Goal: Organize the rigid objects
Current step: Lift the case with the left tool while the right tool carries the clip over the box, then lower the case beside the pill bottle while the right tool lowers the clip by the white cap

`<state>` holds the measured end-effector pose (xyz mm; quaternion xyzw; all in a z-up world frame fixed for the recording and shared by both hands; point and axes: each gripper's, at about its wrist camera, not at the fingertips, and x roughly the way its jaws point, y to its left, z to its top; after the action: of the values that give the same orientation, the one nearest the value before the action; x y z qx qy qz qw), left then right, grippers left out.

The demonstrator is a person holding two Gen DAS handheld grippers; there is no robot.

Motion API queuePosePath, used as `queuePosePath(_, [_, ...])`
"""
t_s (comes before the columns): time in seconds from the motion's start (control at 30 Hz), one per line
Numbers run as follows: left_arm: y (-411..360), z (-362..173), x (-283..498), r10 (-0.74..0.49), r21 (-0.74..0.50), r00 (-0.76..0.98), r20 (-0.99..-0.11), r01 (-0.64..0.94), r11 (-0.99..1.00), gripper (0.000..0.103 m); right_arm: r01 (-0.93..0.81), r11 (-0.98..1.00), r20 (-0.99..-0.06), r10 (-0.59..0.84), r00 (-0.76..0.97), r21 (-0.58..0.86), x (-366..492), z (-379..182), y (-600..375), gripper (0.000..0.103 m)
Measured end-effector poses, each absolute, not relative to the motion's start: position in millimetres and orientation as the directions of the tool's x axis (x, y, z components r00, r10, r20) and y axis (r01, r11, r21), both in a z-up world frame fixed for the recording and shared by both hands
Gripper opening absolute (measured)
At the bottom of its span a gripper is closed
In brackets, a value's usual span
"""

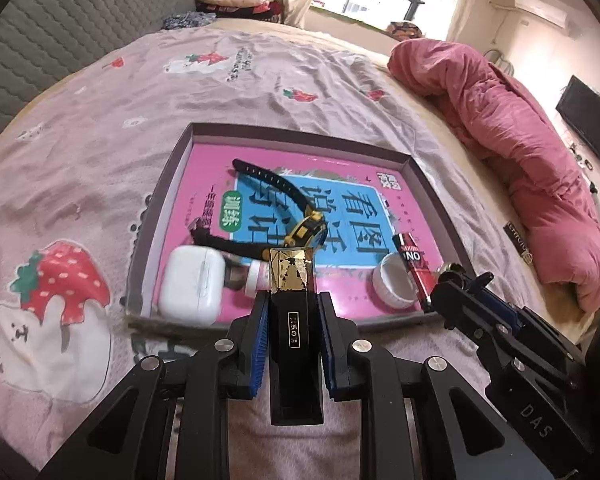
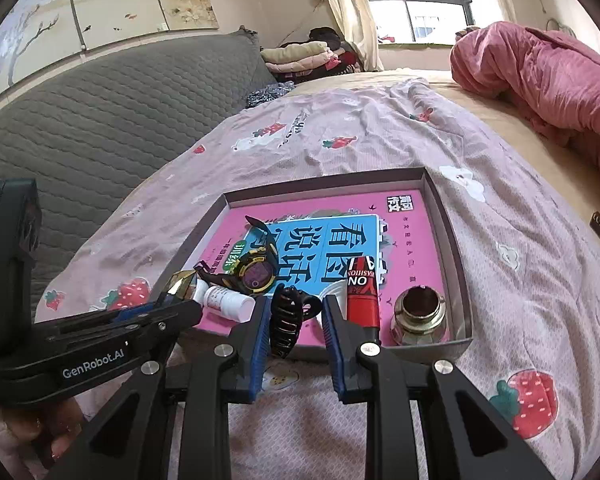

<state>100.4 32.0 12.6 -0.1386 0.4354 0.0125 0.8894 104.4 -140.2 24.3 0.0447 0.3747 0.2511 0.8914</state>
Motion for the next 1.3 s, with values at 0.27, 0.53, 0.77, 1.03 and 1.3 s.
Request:
queuePosePath(0.27, [31.8, 7.1, 113.9, -0.098, -0.230, 0.635, -0.766, -0.129, 0.965, 0.023, -0.398, 0.883, -0.655, 0.455, 0.603, 0.247, 111.2, 21.0, -140.0, 0.026])
queuePosePath(0.53, [39.3, 4.7, 119.8, -0.096, -0.228, 0.655, -0.750, -0.120, 0.966, 0.023, -0.371, 0.905, -0.673, 0.409, 0.616, 0.210, 116.4, 19.5, -143.4, 0.026])
queuePosePath(0.77, [49.8, -4.9, 122.4, -0.079, -0.208, 0.642, -0.763, -0.127, 0.970, 0.023, -0.379, 0.913, -0.713, 0.367, 0.598, 0.153, 128.2, 10.9, -127.3, 0.026])
queuePosePath(1.03, [56.2, -11.7, 125.3, -0.089, -0.222, 0.637, -0.766, -0.133, 0.966, 0.023, -0.371, 0.922, -0.741, 0.326, 0.587, 0.111, 134.1, 0.2, -120.7, 0.026])
queuePosePath(1.3, [66.5, -14.7, 125.0, -0.091, -0.250, 0.644, -0.759, -0.159, 0.955, 0.022, -0.392, 0.917, -0.745, 0.311, 0.590, 0.073, 138.7, -0.7, -111.3, 0.026])
